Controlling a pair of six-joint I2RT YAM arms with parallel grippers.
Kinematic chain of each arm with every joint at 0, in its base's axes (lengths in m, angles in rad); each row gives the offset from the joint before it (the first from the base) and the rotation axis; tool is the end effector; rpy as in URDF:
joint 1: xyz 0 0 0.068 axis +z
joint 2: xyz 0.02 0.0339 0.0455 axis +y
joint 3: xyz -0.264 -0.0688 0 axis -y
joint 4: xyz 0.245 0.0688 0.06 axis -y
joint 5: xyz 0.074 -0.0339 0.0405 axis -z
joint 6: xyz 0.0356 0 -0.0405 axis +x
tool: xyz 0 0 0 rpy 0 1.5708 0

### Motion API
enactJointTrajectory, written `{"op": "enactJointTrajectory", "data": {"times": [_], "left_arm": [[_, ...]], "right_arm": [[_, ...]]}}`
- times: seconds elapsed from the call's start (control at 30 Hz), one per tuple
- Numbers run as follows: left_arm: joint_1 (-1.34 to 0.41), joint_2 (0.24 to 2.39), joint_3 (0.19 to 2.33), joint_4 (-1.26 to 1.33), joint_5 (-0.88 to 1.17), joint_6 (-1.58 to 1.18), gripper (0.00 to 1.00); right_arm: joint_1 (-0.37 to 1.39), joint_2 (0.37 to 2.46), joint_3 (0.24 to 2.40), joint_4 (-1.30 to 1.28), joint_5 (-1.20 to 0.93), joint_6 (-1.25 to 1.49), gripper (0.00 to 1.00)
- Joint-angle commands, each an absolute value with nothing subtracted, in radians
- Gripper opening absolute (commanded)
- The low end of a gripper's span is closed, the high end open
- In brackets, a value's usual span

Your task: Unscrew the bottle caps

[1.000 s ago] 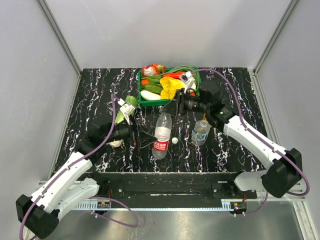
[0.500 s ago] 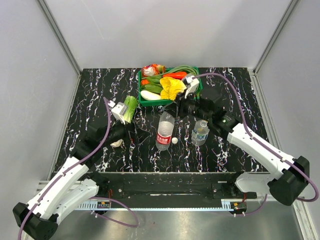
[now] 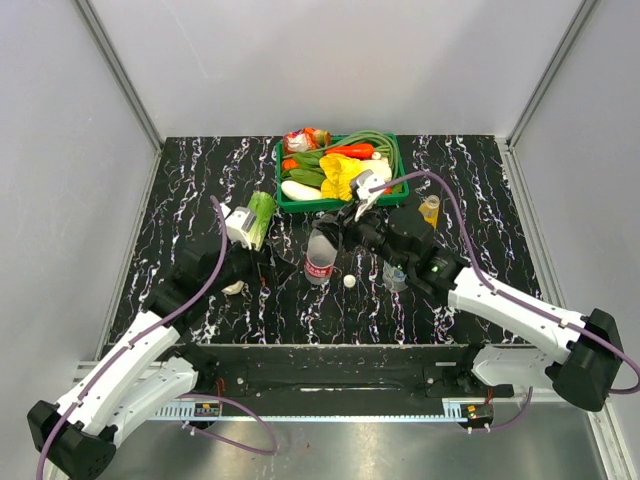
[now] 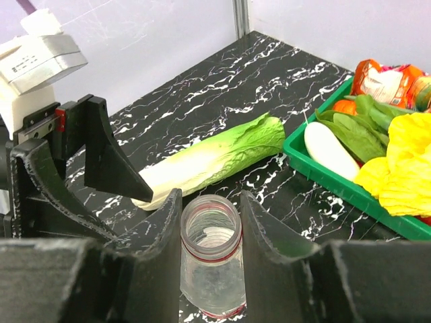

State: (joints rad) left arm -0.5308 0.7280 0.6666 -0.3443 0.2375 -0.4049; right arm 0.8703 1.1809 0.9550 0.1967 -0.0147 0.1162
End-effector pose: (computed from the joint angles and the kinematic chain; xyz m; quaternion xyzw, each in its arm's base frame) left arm 0.1432 -0.0938 0.2912 0.1172 0.8234 -0.3347 0.4430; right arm 0.1810 0.2155 0.3581 -0.2689 0.6651 0.3345 0.6111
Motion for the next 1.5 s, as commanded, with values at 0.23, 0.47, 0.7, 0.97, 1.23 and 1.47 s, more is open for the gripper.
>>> {"op": "enactJointTrajectory", "data": {"times": [0.23, 0.47, 0.7, 0.97, 1.23, 1.47], "left_arm": [[-0.531, 0.690, 0.684, -0.368, 0.080, -0.393, 0.99], [-0.531, 0.669, 0.670, -0.373, 0.057, -0.403, 0.99], [-0.531, 0.667, 0.670, -0.373, 0.083, -0.419, 0.99], [-0.531, 0.680, 0.680, -0.373, 0.087, -0.416, 0.99], [-0.531, 0.683, 0.675, -0.373, 0.084, -0.420, 0.99], [-0.531, 0.676, 0.669, -0.373, 0.086, -0.428, 0.99]], "right_arm": [[1.003, 1.242, 0.897, 0.486, 0.250, -0.112, 0.00], [1.011, 1.307, 0.847, 0.584, 0.268, -0.135, 0.00], [1.011, 1.371, 0.818, 0.630, 0.296, -0.112, 0.00], [1.011, 1.397, 0.758, 0.655, 0.331, -0.064, 0.00], [1.011, 1.381, 0.726, 0.650, 0.336, -0.058, 0.41], [1.011, 1.316, 0.771, 0.577, 0.302, -0.048, 0.74]]}}
